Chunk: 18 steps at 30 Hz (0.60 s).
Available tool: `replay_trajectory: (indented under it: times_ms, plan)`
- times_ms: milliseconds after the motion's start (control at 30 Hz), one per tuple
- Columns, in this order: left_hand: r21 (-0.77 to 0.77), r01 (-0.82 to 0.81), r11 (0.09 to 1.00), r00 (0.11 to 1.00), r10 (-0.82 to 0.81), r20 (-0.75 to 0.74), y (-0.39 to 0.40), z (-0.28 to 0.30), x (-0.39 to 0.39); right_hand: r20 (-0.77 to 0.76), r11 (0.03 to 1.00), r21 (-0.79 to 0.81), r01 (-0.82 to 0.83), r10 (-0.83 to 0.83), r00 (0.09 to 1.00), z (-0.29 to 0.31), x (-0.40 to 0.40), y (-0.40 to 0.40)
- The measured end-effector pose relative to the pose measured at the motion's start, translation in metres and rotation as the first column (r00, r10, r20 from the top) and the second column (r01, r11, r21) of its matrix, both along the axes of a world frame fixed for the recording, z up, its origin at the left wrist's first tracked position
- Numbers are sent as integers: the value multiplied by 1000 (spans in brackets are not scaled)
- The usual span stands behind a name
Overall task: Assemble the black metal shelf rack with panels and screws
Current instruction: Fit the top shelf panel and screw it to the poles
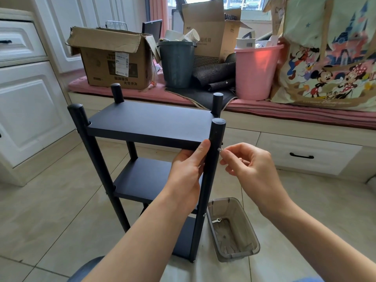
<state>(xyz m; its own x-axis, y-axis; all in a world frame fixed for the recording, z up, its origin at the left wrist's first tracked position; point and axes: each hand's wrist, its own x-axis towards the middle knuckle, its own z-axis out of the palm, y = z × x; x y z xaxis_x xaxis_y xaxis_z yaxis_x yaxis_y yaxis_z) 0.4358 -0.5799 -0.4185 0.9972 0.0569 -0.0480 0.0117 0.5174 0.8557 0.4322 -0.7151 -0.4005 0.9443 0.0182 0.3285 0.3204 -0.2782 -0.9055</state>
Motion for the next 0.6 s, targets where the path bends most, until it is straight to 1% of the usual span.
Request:
replay_trajectory:
  times_ms: [200, 367, 600]
  plan:
    - [1, 0, 1000, 1000, 0, -11, 0, 0, 0, 48, 996, -73, 42, -39, 998, 0, -2, 2]
    - [-14, -4, 1000, 1000, 4, -14, 0, 0, 0, 153, 982, -156, 107, -83, 985, 2, 0, 3]
    - [5, -2, 1000, 1000, 2, -4, -1, 1, 0, 189, 976, -186, 114, -79, 979, 2, 2, 3]
